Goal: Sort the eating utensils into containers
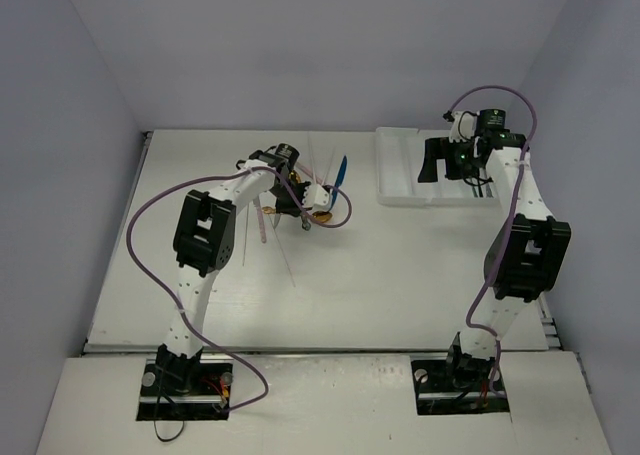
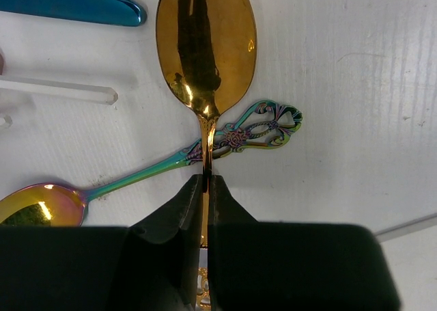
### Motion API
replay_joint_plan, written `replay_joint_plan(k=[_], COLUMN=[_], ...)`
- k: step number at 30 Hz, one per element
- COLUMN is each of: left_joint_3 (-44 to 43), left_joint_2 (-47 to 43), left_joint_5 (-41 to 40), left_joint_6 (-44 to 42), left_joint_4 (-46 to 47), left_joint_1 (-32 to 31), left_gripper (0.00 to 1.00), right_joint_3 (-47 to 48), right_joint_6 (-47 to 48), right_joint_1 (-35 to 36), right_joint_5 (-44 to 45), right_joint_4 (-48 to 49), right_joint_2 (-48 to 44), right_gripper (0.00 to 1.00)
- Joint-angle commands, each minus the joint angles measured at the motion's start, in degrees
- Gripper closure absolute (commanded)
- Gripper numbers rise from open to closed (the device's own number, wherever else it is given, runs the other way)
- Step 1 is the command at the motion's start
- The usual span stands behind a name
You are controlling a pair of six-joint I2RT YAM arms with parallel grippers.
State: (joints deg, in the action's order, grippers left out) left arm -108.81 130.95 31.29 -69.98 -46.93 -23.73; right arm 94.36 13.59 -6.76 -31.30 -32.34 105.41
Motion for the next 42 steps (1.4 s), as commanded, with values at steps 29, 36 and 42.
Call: replay_joint_plan(k=[29, 36, 42], left_joint_3=[17.67, 24.64, 23.02], left_joint_2=[-28.98, -35.39, -35.81], left_joint_5=[10.66, -3.00, -16.47], left_joint_6=[66.01, 84.03, 92.81], left_joint_4=[35.89, 42.40, 33.80], left_joint_1=[2.28, 1.40, 1.05], left_gripper=[1.00, 1.00, 1.00], right_joint_3=[5.34, 5.67, 11.17], right_joint_6=[-9.35, -16.09, -20.69], right_joint_1=[0.91, 6.56, 14.04], right_joint_5=[-20.25, -19.89, -13.52], right_joint_4=[0.98, 3.63, 4.32], right_joint_2=[-6.22, -3.68, -0.25], right_gripper=[0.07, 0.09, 0.10])
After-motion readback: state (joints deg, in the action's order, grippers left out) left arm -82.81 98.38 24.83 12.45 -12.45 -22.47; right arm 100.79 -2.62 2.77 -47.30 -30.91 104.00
